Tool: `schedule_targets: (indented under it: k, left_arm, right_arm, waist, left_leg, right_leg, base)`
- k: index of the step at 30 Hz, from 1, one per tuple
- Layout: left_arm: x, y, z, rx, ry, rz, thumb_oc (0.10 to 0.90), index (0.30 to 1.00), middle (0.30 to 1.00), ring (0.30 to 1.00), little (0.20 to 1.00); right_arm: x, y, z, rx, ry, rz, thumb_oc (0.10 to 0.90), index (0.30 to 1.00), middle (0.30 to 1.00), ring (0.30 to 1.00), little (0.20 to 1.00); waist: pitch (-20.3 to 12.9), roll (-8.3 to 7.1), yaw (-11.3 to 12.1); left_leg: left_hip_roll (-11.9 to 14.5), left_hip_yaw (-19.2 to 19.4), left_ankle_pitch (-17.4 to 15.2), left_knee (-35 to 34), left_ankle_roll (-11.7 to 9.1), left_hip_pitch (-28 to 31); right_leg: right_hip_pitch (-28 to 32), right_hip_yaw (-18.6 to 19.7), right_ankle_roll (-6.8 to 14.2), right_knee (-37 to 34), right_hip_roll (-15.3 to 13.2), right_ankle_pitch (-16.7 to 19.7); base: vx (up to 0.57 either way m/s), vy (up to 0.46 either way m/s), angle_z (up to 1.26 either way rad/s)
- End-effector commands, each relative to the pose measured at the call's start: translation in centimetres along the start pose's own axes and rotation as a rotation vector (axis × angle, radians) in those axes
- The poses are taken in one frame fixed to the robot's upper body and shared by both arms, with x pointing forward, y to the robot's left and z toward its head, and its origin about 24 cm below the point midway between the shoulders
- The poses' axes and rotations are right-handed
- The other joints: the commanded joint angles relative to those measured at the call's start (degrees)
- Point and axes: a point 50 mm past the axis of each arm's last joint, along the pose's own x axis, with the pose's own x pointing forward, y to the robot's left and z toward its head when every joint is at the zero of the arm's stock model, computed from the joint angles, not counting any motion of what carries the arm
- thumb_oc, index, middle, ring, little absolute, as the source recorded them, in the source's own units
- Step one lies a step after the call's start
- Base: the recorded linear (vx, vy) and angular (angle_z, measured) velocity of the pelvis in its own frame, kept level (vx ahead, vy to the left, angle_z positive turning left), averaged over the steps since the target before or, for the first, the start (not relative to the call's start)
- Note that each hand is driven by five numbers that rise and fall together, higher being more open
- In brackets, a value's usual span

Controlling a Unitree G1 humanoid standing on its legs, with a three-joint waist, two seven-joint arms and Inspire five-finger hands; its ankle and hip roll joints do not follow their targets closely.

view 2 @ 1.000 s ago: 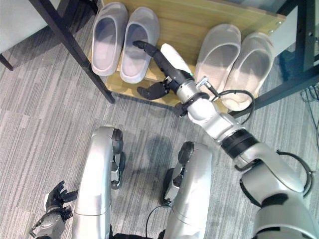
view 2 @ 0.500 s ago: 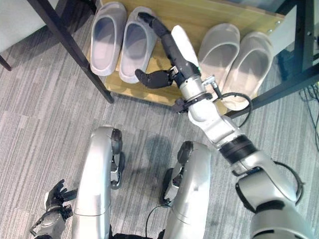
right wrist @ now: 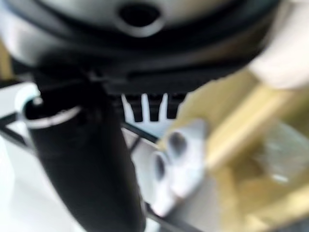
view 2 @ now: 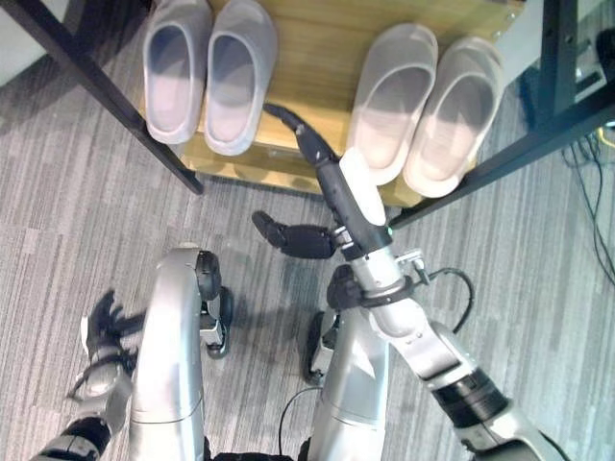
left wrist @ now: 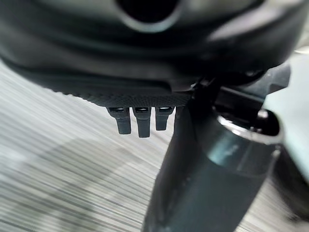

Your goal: Arrange the slippers neatly on the shoe rack.

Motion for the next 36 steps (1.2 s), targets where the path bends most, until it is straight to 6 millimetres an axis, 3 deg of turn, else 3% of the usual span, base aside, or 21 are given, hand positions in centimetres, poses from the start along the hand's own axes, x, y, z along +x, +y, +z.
schedule_targets:
  k: [1,5,8,9,13,14,16,17,18,19,20,21,22,24,25,29,30,31,34,35,36]
  left_arm:
    - [1.2,2.2,5.4,0.025,-0.292,0.039,0.8,0.9,0.9,0.9,0.9]
    - [0.7,2.4,5.5,0.05,-0.318,0.01,0.8,0.9,0.9,0.9,0.9]
    - [-1.3,2.2,2.2,0.13,-0.229,-0.045,0.8,0.9,0.9,0.9,0.9]
    - [-1.3,2.2,2.1,0.13,-0.226,-0.045,0.8,0.9,0.9,0.9,0.9]
    - [-2.9,1.3,-0.4,0.204,-0.151,-0.151,0.8,0.9,0.9,0.9,0.9]
    - [-3.7,1.3,-1.8,0.241,-0.092,-0.191,0.8,0.9,0.9,0.9,0.9]
    - [-4.2,1.6,-2.7,0.291,-0.065,-0.218,0.8,0.9,0.9,0.9,0.9]
    - [-5.1,0.3,0.6,0.343,-0.284,-0.34,0.8,0.9,0.9,0.9,0.9]
    - [-7.3,2.7,-6.5,0.31,0.097,-0.26,0.8,0.9,0.9,0.9,0.9]
    - [-7.4,2.2,-7.2,0.332,0.138,-0.28,0.8,0.9,0.9,0.9,0.9]
    - [-7.7,1.9,-6.8,0.461,0.048,-0.329,0.8,0.9,0.9,0.9,0.9]
    - [-8.5,1.1,-6.5,0.409,0.016,-0.397,0.8,0.9,0.9,0.9,0.9]
    - [-8.4,1.2,-6.5,0.406,0.017,-0.398,0.8,0.9,0.9,0.9,0.9]
    - [-7.4,-1.8,-4.5,0.388,-0.068,-0.443,0.8,0.9,0.9,0.9,0.9]
    - [-7.7,-1.8,-5.4,0.399,-0.019,-0.451,0.8,0.9,0.9,0.9,0.9]
    - [-8.1,-1.4,-6.8,0.477,0.036,-0.473,0.8,0.9,0.9,0.9,0.9]
    - [-8.5,-0.7,-7.6,0.507,0.072,-0.481,0.8,0.9,0.9,0.9,0.9]
    - [-8.5,-0.7,-7.6,0.507,0.071,-0.481,0.8,0.9,0.9,0.9,0.9]
    - [-9.0,0.4,-8.8,0.51,0.15,-0.453,0.8,0.9,0.9,0.9,0.9]
    - [-9.3,0.9,-9.6,0.508,0.203,-0.44,0.8,0.9,0.9,0.9,0.9]
    - [-9.3,0.9,-9.6,0.508,0.203,-0.44,0.8,0.9,0.9,0.9,0.9]
  right_arm:
    - [0.9,-2.7,6.6,0.005,-0.394,-0.151,0.8,0.9,0.9,0.9,0.9]
    - [-0.6,-2.5,6.4,-0.022,-0.348,-0.149,0.8,0.9,0.9,0.9,0.9]
    - [-3.6,-1.3,4.1,-0.109,-0.17,-0.096,0.8,0.9,0.9,0.9,0.9]
    - [-3.7,-1.3,4.0,-0.11,-0.168,-0.095,0.8,0.9,0.9,0.9,0.9]
    - [-6.6,0.2,0.5,-0.133,0.061,0.006,0.8,0.9,0.9,0.9,0.9]
    - [-8.7,1.2,-1.6,-0.102,0.218,0.053,0.8,0.9,0.9,0.9,0.9]
    - [-9.9,1.6,-2.5,-0.092,0.282,0.079,0.8,0.9,0.9,0.9,0.9]
    - [-11.1,2.1,-3.7,-0.096,0.358,0.088,0.8,0.9,0.9,0.9,0.9]
    - [-12.0,3.5,-4.9,-0.047,0.435,0.12,0.8,0.9,0.9,0.9,0.9]
    - [-12.7,3.6,-4.6,-0.021,0.46,0.115,0.8,0.9,0.9,0.9,0.9]
    - [-14.3,3.9,-5.7,0.001,0.567,0.094,0.8,0.9,0.9,0.9,0.9]
    - [-17.4,4.7,-6.6,0.042,0.722,0.099,0.8,0.9,0.9,0.9,0.9]
    - [-17.4,4.8,-6.7,0.043,0.721,0.098,0.8,0.9,0.9,0.9,0.9]
    - [-18.5,4.8,-6.9,0.081,0.792,0.074,0.8,0.9,0.9,0.9,0.9]
    - [-22.0,5.6,-7.9,0.082,0.975,0.047,0.8,0.9,0.9,0.9,0.9]
    - [-24.5,5.6,-8.9,0.073,1.13,-0.018,0.8,0.9,0.9,0.9,0.9]
    - [-26.9,5.6,-9.2,0.073,1.25,-0.047,0.8,0.9,0.9,0.9,0.9]
    - [-26.9,5.6,-9.2,0.073,1.249,-0.048,0.8,0.9,0.9,0.9,0.9]
    - [-30.0,5.7,-9.5,0.074,1.428,-0.098,0.8,0.9,0.9,0.9,0.9]
    - [-32.4,5.5,-9.2,0.061,1.549,-0.129,0.8,0.9,0.9,0.9,0.9]
    - [-32.4,5.5,-9.2,0.061,1.549,-0.129,0.8,0.9,0.9,0.9,0.9]
  waist:
    - [-5.0,-0.77,1.9]
    - [-8.9,-0.46,1.2]
    - [-17.6,0.35,-0.1]
    - [-17.7,0.51,-0.1]
    - [-19.0,0.32,-0.8]
    - [-19.7,0.23,-1.1]
    - [-19.8,0.27,-1.1]
    - [-19.5,0.53,-0.7]
    - [-19.5,0.37,-0.8]
    - [-20.1,-0.42,-1.6]
    - [-20.4,-0.41,-1.0]
    - [-21.0,-0.77,-1.0]
    - [-20.6,-0.86,-1.0]
    - [-21.4,-1.16,-2.0]
    - [-22.4,-0.88,-2.5]
    - [-23.8,-0.33,-2.8]
    - [-24.7,0.02,-2.8]
    - [-24.6,0.05,-2.8]
    - [-26.6,0.52,-2.6]
    - [-28.2,1.0,-2.6]
    - [-28.0,1.03,-2.5]
  left_leg:
    - [-1.7,-0.5,0.5,-9.8,1.3,2.0]
    - [-2.0,-1.7,2.4,-14.7,1.3,2.0]
    - [-0.8,-3.2,7.1,-26.0,1.2,2.8]
    - [-0.8,-3.3,7.3,-26.5,1.3,3.0]
    - [-0.3,-2.8,10.6,-38.7,0.8,12.7]
    - [-0.1,-2.3,11.9,-44.5,0.5,18.1]
    - [-0.1,-2.0,12.6,-47.6,0.4,21.4]
    - [-0.1,-2.0,13.0,-49.9,0.3,24.4]
    - [0.1,-1.7,13.9,-53.1,0.3,28.0]
    - [0.3,-1.8,14.2,-55.3,0.2,30.6]
    - [0.4,-2.0,14.4,-57.5,0.2,33.8]
    - [0.0,-2.1,15.4,-63.3,0.1,41.3]
    - [0.1,-2.1,15.5,-63.7,0.1,42.0]
    - [-0.4,-1.6,18.6,-70.2,0.4,48.5]
    - [-0.9,-1.4,20.0,-75.3,0.2,54.9]
    - [-1.7,0.0,22.7,-85.2,-0.1,65.5]
    - [-1.9,1.0,23.7,-90.3,-0.4,71.1]
    - [-1.9,0.9,24.2,-90.8,-0.4,71.3]
    - [-2.3,1.9,26.7,-99.7,-1.0,78.8]
    - [-3.2,2.4,27.8,-104.9,-1.0,82.7]
    - [-3.2,2.4,28.0,-105.3,-1.0,83.1]
  right_leg:
    - [2.4,-0.6,-3.1,-11.6,0.1,6.2]
    - [2.9,-2.0,-2.5,-16.7,-0.6,7.7]
    - [5.1,-5.3,-0.5,-28.9,-2.8,11.4]
    - [5.4,-5.4,-0.5,-29.4,-2.8,11.7]
    - [15.0,-7.5,1.3,-42.8,-3.3,15.6]
    - [20.2,-8.5,2.1,-49.1,-3.3,17.3]
    - [23.3,-9.0,2.5,-52.5,-3.1,18.0]
    - [26.0,-9.3,2.8,-55.0,-3.3,18.6]
    - [29.2,-9.8,3.0,-58.1,-2.7,19.3]
    - [31.9,-10.3,3.6,-60.9,-2.4,20.0]
    - [34.8,-10.9,3.8,-63.3,-2.3,20.6]
    - [41.6,-11.5,4.5,-68.4,-1.4,21.7]
    - [42.3,-11.5,4.5,-68.8,-1.4,21.8]
    - [48.5,-13.0,4.9,-74.7,-1.0,25.0]
    - [54.9,-13.0,5.7,-80.1,-0.2,26.7]
    - [65.1,-12.4,7.1,-89.4,1.2,30.4]
    - [70.1,-12.1,8.2,-94.2,1.8,32.4]
    - [70.3,-12.2,8.2,-94.7,1.9,32.8]
    - [76.3,-11.6,9.7,-102.5,3.1,35.9]
    - [79.4,-11.2,10.4,-106.8,3.7,37.5]
    - [79.7,-11.2,10.4,-107.1,3.8,37.6]
  base:
    - [-0.07,0.031,0.09]
    - [-0.04,0.072,-0.02]
    - [-0.02,0.153,0.05]
    - [-0.07,0.109,0.05]
    - [-0.1,0.067,-0.05]
    - [-0.07,0.043,0.03]
    - [-0.04,0.049,0.01]
    - [-0.01,0.034,0.02]
    - [0.02,0.006,0.04]
    - [0.05,-0.007,0.06]
    - [0.14,-0.012,0.02]
    - [0.1,-0.008,0.01]
    - [0.15,-0.007,0.01]
    - [0.09,0.011,-0.01]
    - [0.07,0.006,-0.05]
    - [0.25,0.006,-0.15]
    - [0.13,-0.002,-0.36]
    - [0.22,-0.006,-0.31]
    - [0.18,-0.003,-0.14]
    - [0.1,0.006,-0.27]
    - [0.13,0.02,-0.29]
